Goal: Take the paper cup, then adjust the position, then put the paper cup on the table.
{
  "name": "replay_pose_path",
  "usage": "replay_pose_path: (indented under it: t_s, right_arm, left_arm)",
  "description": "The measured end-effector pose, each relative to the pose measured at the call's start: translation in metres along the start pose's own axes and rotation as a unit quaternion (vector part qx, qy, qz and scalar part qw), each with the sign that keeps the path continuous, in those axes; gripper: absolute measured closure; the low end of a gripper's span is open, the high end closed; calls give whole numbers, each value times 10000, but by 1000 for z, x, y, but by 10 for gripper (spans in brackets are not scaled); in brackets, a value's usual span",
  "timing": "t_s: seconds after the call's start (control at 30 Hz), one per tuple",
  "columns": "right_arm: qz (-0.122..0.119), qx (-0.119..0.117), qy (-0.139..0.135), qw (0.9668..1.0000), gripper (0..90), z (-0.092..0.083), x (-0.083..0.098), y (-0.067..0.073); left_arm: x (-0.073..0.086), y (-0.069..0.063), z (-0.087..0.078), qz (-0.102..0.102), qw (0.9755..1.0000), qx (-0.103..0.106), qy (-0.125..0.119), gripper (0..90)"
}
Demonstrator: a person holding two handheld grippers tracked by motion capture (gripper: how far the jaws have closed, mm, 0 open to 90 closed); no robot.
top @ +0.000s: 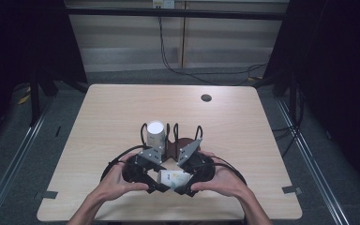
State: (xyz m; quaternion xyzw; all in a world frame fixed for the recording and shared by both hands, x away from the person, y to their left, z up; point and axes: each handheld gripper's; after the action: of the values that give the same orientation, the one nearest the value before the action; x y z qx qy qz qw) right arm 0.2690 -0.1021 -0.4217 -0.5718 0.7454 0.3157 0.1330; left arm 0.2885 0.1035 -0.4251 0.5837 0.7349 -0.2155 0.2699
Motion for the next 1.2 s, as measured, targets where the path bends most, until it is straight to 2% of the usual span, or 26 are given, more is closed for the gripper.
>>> replay_pose_path:
  t_s: [0.13,0.17,0.33,0.37,0.67,0.7,0.8,0.83,0.93,1.07,1.2]
  right_arm:
    - [8,63,-128,9999,144,-3,1,-1]
    - [12,144,-208,9997,145,-6,2,-1]
    - [34,152,-399,9991,147,-12,4,-2]
    - [50,183,-530,9984,151,-14,5,-2]
    - [115,274,-897,9955,149,-20,11,-4]
    - [111,286,-1000,9945,149,-21,13,-5]
    - [121,341,-1089,9934,149,-22,14,-6]
    - [164,318,-1179,9924,149,-23,15,-6]
    - [145,328,-1523,9877,154,-27,17,-7]
    - [140,309,-1612,9863,148,-27,18,-6]
    - [166,317,-1853,9820,146,-30,22,-7]
  left_arm:
    - [2,1,-2,-139,9998,-60,-119,374]
    - [3,2,-2,-179,9997,-74,-156,374]
    - [5,4,-3,-192,9994,-99,-252,374]
    - [5,4,-3,-227,9993,-110,-267,374]
    - [9,5,-11,-385,9979,-206,-472,374]
    - [11,7,-11,-417,9976,-207,-512,374]
    - [12,7,-11,-438,9973,-240,-530,374]
    - [12,7,-12,-389,9977,-252,-490,374]
    - [12,6,-14,-475,9967,-244,-605,374]
    - [12,8,-17,-462,9964,-283,-648,374]
    - [13,7,-20,-525,9953,-313,-754,374]
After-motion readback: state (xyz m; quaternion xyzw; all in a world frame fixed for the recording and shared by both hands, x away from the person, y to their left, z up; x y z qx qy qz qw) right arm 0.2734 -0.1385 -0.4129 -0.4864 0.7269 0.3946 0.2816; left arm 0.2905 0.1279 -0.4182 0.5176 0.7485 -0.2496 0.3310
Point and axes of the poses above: each handheld gripper's, and its own axes: z roughly forward along the jaws, x roughly out of its underside, y roughly to its left, and after that the axes turned 14 degrees about -x, right-handed
